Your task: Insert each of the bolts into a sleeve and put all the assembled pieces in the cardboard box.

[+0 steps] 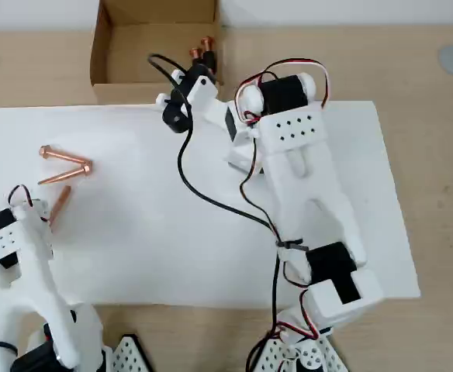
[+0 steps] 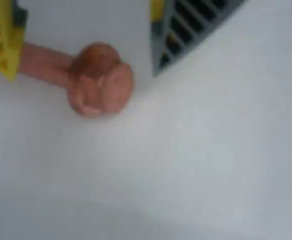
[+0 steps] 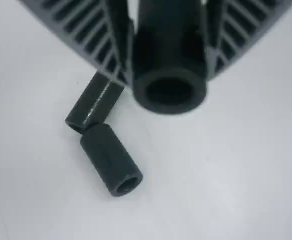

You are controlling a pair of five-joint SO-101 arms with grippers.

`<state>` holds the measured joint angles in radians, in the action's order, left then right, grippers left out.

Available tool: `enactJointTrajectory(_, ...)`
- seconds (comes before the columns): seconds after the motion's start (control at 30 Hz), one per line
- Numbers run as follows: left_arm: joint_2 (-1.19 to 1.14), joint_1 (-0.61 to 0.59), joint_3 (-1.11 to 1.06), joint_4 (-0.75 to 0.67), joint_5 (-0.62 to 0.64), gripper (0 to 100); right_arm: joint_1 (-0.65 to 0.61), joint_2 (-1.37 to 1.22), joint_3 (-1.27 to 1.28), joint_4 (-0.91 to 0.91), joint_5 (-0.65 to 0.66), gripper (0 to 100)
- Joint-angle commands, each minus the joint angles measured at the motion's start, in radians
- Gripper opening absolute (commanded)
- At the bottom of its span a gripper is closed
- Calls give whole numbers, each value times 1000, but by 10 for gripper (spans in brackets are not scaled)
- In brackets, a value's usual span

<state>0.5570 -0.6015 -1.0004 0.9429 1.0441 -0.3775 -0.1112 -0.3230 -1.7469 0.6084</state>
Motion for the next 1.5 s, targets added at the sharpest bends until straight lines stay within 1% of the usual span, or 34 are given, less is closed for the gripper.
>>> enactJointTrajectory(0.0, -10, 11, 11, 8, -5, 186, 16, 56, -7, -6, -2, 11)
enactJointTrajectory(0.13, -128, 11, 100, 72, -14, 186, 16, 56, -7, -6, -2, 11)
enactJointTrajectory(0.27, -311, 11, 250, 206, -35, 186, 16, 56, -7, -6, -2, 11)
enactJointTrajectory(0.33, -397, 9, 310, 242, -40, 186, 16, 56, -7, -6, -2, 11)
enactJointTrajectory(0.47, -507, 8, 365, 252, -38, 184, 16, 56, -7, -6, -2, 11)
enactJointTrajectory(0.63, -515, 3, 370, 245, -40, 102, 16, 56, -7, -6, -2, 11)
enactJointTrajectory(0.87, -513, 0, 410, 252, -51, 104, 16, 56, -7, -8, -2, 11)
enactJointTrajectory(0.93, -513, 6, 460, 258, -114, 104, 16, 56, -7, -8, -2, 11)
enactJointTrajectory(1.0, -513, 15, 540, 308, -224, 109, 16, 56, -7, -8, -2, 11)
enactJointTrajectory(1.13, -515, 51, 726, 485, -568, 200, 16, 56, -7, -8, -2, 11)
enactJointTrajectory(1.2, -515, 54, 796, 526, -700, 229, 16, 56, -7, -8, -2, 11)
enactJointTrajectory(1.23, -521, 55, 825, 528, -729, 233, 16, 56, -7, -8, -2, 11)
enactJointTrajectory(1.33, -524, 57, 867, 511, -741, 233, 16, 56, -7, -8, -2, 11)
enactJointTrajectory(1.47, -526, 60, 835, 420, -733, 233, 18, 56, -7, -8, -2, 11)
